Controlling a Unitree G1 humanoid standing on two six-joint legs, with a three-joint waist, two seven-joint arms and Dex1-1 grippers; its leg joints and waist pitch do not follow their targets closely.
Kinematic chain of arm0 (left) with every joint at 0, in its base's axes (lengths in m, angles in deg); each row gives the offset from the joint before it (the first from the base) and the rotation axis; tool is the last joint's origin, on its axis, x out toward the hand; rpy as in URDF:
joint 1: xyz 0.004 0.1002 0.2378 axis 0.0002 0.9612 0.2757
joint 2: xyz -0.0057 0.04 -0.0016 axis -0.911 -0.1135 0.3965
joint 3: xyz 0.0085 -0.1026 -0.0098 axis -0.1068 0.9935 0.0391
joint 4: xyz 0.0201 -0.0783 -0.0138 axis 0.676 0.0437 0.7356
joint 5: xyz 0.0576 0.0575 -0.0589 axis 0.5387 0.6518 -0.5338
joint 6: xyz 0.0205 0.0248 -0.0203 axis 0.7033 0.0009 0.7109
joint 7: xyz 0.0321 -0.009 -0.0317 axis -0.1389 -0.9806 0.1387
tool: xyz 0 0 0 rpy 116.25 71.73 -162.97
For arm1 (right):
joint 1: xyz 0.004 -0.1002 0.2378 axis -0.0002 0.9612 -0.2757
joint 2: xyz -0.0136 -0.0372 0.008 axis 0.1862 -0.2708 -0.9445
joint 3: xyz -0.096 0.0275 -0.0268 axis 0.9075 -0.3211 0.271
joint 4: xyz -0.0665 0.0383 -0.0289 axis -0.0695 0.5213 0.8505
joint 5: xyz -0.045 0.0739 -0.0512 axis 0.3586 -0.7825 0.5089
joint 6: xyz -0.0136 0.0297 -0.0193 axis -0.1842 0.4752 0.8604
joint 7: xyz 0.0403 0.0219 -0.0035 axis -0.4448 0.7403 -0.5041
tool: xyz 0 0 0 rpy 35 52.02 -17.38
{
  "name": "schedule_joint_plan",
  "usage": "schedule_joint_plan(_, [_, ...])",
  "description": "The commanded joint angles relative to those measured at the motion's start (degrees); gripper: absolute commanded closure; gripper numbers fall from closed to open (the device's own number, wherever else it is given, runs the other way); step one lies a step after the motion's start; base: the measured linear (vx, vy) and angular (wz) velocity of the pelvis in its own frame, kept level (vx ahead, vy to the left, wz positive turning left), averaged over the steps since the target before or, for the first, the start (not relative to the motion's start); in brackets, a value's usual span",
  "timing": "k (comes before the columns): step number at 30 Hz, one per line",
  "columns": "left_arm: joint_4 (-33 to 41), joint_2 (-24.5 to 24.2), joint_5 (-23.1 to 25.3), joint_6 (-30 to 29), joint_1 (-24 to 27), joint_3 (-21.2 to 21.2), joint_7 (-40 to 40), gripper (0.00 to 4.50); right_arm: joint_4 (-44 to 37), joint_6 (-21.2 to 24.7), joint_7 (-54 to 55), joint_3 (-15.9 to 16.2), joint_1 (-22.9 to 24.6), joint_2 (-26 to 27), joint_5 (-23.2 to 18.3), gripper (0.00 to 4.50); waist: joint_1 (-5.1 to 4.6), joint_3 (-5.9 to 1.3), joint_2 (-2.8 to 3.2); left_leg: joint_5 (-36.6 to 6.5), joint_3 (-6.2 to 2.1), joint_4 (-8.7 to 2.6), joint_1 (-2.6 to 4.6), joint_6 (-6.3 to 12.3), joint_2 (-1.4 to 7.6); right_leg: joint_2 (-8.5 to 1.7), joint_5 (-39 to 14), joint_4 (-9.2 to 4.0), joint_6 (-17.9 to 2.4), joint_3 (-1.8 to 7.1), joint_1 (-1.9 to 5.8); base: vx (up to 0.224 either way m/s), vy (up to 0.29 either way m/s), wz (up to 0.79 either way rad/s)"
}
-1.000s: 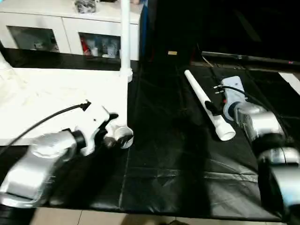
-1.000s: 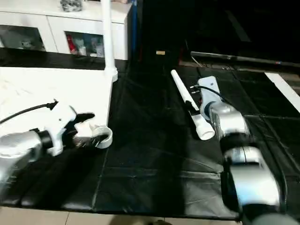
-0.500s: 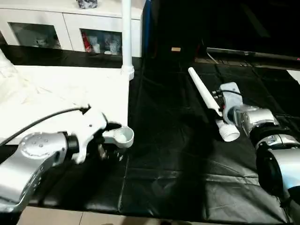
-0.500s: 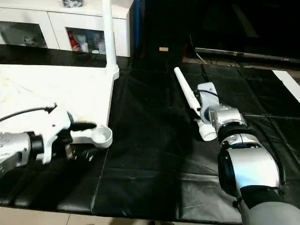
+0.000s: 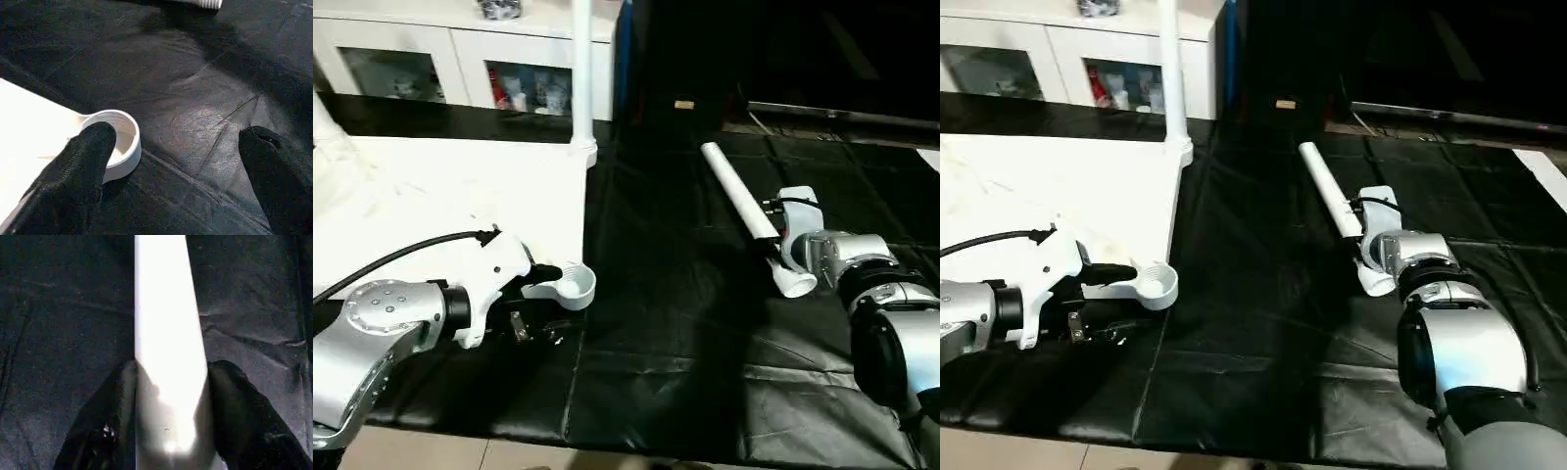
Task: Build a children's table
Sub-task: Pick table leg
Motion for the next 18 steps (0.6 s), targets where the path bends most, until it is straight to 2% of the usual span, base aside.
schedule_joint_plan(1, [0.78, -0.36, -0.22, -0.16, -0.72, -0.48, -0.17, 0.0, 1.38, 0.93, -0.94, 0.02, 1.08, -0.31, 0.97, 2.52, 0.08, -3.83, 1.18, -8.79, 0.83, -4.45, -0.94, 0.02, 1.29, -3.75, -16.11, -3.88, -12.05, 2.53, 4.24, 0.0, 0.0, 0.0])
schedule_joint_plan(5, [0.3, 0.01, -0.04, 0.11, -1.34, -0.89, -0.4, 0.0, 1.34, 1.09, -1.07, -0.76, 0.97, -0.26, 0.47, 2.63, 0.21, -3.83, 1.19, -8.87, 0.83, -4.5, -0.91, -0.14, 1.34, -3.79, -16.61, -3.9, -11.75, 2.49, 4.23, 0.0, 0.0, 0.0])
schedule_joint_plan(9, [0.32, 0.7, -0.08, 0.17, -1.71, -1.19, -0.84, 0.0, 0.96, -0.71, 0.05, -3.15, 0.74, -0.1, -1.44, 2.65, 0.19, -3.92, 1.08, -8.2, 0.92, -4.47, -0.95, -0.3, 1.37, -3.77, -15.84, -3.79, -11.58, 2.46, 4.3, 0.0, 0.0, 0.0])
schedule_joint_plan(14, [0.1, 1.62, 0.18, 0.29, -2.21, -1.85, -1.69, 0.0, 0.66, -2.1, 1.0, -5.86, 0.54, 0.11, -3.49, 2.65, 0.12, -3.98, 0.64, -7.27, 1.07, -4.38, -1.03, 0.14, 1.31, -3.74, -15.51, -3.75, -11.44, 2.45, 4.36, 0.0, 0.0, 0.0])
schedule_joint_plan(18, [0.2, 2.46, 0.27, 0.35, -2.11, -2.01, -2.59, 0.0, 0.34, -3.49, 1.19, -7.74, 0.5, 0.38, -4.97, 2.65, 0.15, -4.05, 0.59, -6.36, 1.24, -4.31, -1.11, 0.22, 1.34, -3.77, -15.44, -3.68, -11.22, 2.42, 4.38, 0.0, 0.0, 0.0])
